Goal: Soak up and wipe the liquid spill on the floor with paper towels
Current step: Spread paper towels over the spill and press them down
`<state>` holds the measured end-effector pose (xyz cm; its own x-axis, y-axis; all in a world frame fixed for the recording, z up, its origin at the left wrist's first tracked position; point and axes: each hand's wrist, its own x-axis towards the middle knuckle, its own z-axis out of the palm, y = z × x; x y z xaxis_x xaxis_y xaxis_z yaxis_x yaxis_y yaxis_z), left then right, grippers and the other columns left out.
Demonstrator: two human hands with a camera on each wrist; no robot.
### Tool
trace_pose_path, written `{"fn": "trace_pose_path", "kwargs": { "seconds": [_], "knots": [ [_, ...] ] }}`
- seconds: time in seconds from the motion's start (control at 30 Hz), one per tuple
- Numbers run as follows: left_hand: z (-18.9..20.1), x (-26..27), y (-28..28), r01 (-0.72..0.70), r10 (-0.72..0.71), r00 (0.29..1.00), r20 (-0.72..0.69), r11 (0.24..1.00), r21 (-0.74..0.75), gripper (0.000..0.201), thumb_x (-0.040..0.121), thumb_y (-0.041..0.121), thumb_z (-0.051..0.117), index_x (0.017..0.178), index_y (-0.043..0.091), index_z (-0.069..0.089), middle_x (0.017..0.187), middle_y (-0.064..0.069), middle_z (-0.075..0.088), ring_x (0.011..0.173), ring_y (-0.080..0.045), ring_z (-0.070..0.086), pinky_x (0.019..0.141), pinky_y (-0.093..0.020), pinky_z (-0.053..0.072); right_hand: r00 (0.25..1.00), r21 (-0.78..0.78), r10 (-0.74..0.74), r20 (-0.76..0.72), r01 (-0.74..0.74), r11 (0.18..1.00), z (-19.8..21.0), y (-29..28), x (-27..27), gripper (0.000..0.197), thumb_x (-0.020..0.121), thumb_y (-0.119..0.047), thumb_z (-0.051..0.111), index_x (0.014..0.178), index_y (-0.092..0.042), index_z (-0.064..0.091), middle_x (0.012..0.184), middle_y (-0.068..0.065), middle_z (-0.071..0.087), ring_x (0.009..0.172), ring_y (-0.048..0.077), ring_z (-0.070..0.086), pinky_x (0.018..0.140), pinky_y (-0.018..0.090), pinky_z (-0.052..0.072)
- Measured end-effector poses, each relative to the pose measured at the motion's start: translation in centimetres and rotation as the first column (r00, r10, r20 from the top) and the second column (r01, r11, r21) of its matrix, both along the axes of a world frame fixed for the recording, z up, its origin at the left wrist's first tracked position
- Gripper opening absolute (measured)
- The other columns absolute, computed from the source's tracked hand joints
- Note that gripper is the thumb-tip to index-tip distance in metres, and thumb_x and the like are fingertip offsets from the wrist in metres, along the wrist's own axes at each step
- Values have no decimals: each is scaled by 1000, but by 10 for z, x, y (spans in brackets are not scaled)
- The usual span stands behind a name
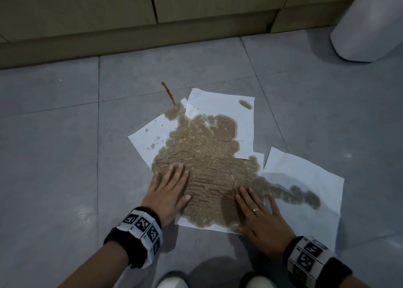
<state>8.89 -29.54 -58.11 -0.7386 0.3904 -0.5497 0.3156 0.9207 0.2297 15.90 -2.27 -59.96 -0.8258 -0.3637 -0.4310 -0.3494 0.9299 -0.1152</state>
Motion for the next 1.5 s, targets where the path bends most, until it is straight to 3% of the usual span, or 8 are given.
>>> {"fn": "trace_pose_path", "kwargs": {
  "seconds": [0.17, 0.3, 0.47, 0.6, 0.87, 1.0, 1.13, 1.5],
  "knots": [
    [-2, 4, 0, -80, 79, 995, 68, 997, 4, 109, 38, 75, -45, 134, 25, -32, 140, 13, -39, 129, -7, -35, 113, -41, -12, 998, 34, -55, 1, 55, 998, 1, -2, 3, 70, 95, -59, 9, 149, -17, 18, 159, 1, 9, 146, 17, -1, 109, 46, -1],
    [-1, 3, 6, -124, 125, 991, 43, 992, -13, 122, 38, 75, -45, 147, 29, -14, 142, 13, -33, 132, -5, -29, 114, -42, -10, 991, 21, -122, 46, 122, 992, 22, -10, -15, 65, 98, -52, 6, 127, -19, 54, 129, 0, 60, 120, 17, 57, 109, 41, 4],
    [7, 3, 20, -252, 252, 968, 16, 967, 32, 73, 89, 66, 3, 150, 25, 4, 158, 7, -9, 145, -16, -11, 116, -43, -4, 989, -13, -143, -41, 143, 990, 19, -20, -35, 72, 95, -56, -2, 141, -14, 33, 150, 1, 33, 141, 20, 24, 112, 42, 25],
    [11, 0, 32, -293, 298, 952, -68, 953, 80, 59, 98, 45, 27, 150, 24, 8, 158, 2, 0, 145, -21, -7, 116, -44, -3, 998, -91, -42, 43, 46, 995, 21, -31, -51, 97, 71, -74, -20, 149, -17, -7, 146, -6, -25, 135, 14, -25, 110, 39, -10],
    [3, -13, 50, -172, 174, 984, -37, 984, 55, 64, 96, 54, 26, 149, 32, -3, 157, 7, -15, 144, -21, -18, 114, -45, -11, 997, 65, -45, 65, 41, 997, 10, -38, -66, 81, 83, -60, 12, 145, -11, 29, 153, 7, 28, 139, 25, 33, 108, 56, 23],
    [4, -13, 53, -159, 159, 987, -28, 987, 18, 62, 96, 54, 24, 150, 28, 7, 158, 7, -8, 144, -21, -16, 114, -48, -11, 999, 20, 3, 51, -4, 1000, 23, -38, -75, 100, 73, -72, -19, 150, -18, 16, 158, 1, 12, 146, 18, 15, 112, 59, -1],
    [7, -18, 58, -186, 188, 981, -54, 982, 41, 59, 97, 51, 26, 150, 27, 11, 158, 5, -1, 145, -22, -12, 114, -49, -8, 987, -24, -156, -38, 155, 988, 34, -41, -92, 87, 89, -60, -11, 139, -14, 43, 146, 7, 43, 133, 23, 44, 106, 64, 16],
    [4, -37, 80, 24, -25, 996, -88, 1000, -19, 59, 99, 48, 19, 150, 23, 3, 158, 3, -7, 146, -19, -6, 115, -49, -6, 972, 52, -231, 29, 230, 972, 11, -27, -101, 91, 75, -69, -18, 150, -19, -6, 159, 0, -9, 147, 15, -4, 113, 53, -10]
  ]
}}
